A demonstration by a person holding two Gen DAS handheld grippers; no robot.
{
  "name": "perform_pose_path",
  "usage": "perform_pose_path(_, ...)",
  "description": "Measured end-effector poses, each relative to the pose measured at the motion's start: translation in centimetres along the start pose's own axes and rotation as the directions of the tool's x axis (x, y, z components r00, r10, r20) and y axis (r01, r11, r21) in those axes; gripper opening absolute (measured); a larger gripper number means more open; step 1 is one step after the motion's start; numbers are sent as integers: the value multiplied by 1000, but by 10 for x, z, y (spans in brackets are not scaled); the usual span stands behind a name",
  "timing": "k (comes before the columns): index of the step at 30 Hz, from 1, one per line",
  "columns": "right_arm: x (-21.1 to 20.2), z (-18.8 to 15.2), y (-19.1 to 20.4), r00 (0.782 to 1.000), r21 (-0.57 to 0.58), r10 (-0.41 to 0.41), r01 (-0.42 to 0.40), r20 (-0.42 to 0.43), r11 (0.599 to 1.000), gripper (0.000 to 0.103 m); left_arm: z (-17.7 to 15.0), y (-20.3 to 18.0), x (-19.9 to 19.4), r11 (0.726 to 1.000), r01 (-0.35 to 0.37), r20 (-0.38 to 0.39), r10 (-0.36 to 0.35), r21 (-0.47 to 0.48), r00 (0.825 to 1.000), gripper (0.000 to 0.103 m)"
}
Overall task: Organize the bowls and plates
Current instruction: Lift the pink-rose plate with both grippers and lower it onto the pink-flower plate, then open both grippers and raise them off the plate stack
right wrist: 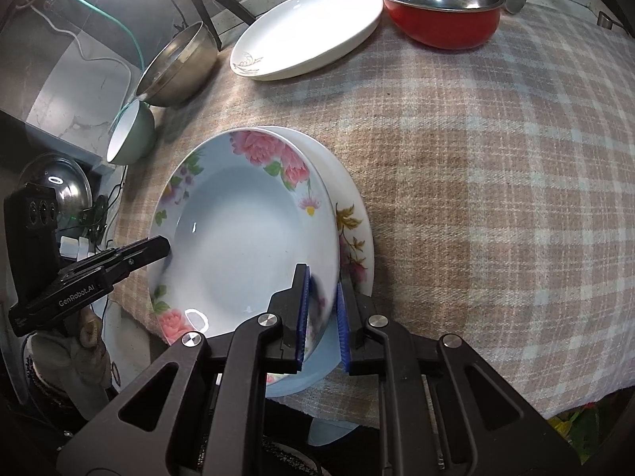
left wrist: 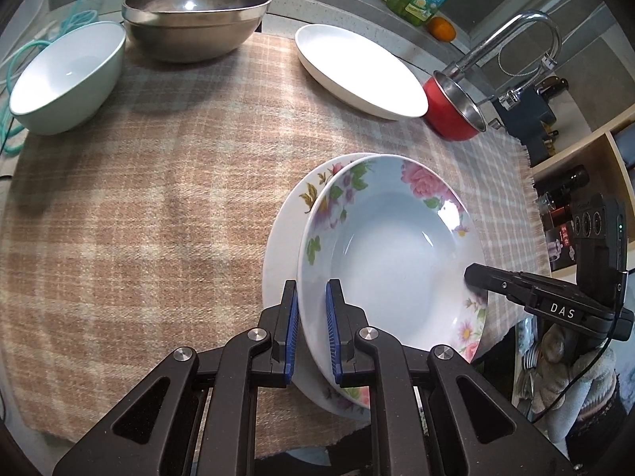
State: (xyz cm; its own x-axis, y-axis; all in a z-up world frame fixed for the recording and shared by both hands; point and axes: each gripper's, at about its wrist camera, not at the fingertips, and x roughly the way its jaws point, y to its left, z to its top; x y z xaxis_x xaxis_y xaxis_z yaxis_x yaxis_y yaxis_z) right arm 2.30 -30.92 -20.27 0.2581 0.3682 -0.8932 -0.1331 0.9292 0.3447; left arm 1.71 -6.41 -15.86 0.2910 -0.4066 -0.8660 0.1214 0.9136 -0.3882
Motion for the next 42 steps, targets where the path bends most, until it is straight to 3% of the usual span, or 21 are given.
perform_pose_path(15,1,1,15,995,-92,-104,104,1,990,17,1,-2,1,999,-38,1,38,30,999,13)
perform_pose_path(21,1,3,15,994,-94,-111,110,-2,989,17,3,-3,2,998,-53,1,53,44,999,13)
perform_pose_path(28,-1,3,13,993,-85,-116,115,-1,990,17,2,-20,7,980,-133,12,133,146,991,14)
perform_pose_path(42,-16,5,13,992,-86,-121,124,46,989,18,7,-19,0,984,-115,21,113,135,993,13)
